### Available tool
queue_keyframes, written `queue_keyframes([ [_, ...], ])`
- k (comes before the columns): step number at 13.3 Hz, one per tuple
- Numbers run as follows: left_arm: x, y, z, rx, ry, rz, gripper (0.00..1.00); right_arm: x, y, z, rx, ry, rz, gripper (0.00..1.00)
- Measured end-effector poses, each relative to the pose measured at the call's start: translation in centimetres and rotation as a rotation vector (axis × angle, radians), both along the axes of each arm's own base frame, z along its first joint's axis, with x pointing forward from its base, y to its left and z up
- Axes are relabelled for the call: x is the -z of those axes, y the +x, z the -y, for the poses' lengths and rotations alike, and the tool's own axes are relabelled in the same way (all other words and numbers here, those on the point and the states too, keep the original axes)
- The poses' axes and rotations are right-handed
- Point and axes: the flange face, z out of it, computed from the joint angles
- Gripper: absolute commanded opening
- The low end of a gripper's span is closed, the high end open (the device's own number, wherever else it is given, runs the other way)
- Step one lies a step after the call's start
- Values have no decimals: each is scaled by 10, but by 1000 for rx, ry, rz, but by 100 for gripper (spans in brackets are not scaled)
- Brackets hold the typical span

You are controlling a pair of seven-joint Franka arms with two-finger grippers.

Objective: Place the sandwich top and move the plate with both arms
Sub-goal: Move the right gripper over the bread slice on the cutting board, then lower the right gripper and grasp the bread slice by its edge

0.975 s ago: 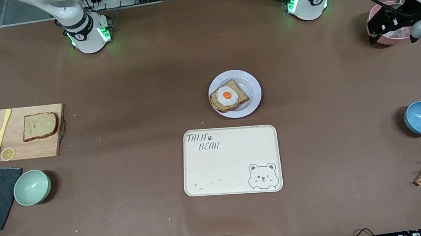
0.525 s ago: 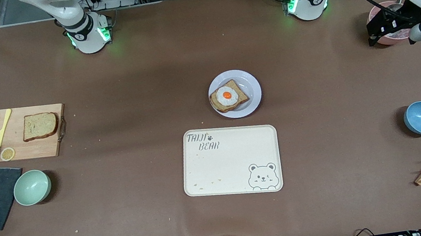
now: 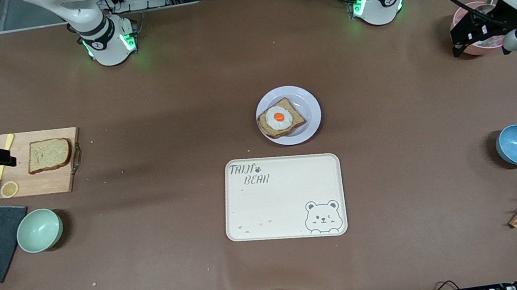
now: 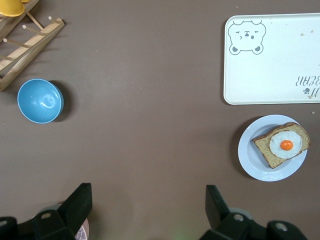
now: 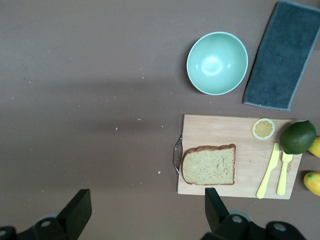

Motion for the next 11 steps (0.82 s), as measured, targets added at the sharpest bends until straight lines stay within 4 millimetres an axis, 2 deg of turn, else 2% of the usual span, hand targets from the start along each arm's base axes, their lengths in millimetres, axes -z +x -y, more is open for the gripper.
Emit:
queue_keyframes([
  [1,0,0,0,0,0,0,100,13,3,5,7,2,-23,100],
  [5,0,0,0,0,0,0,100,77,1,58,84,27,-132,100],
  [7,0,0,0,-1,0,0,100,110,-13,76,96,48,-189,100],
  [11,0,0,0,-1,0,-1,100,178,-44,121,20,114,-203,89],
])
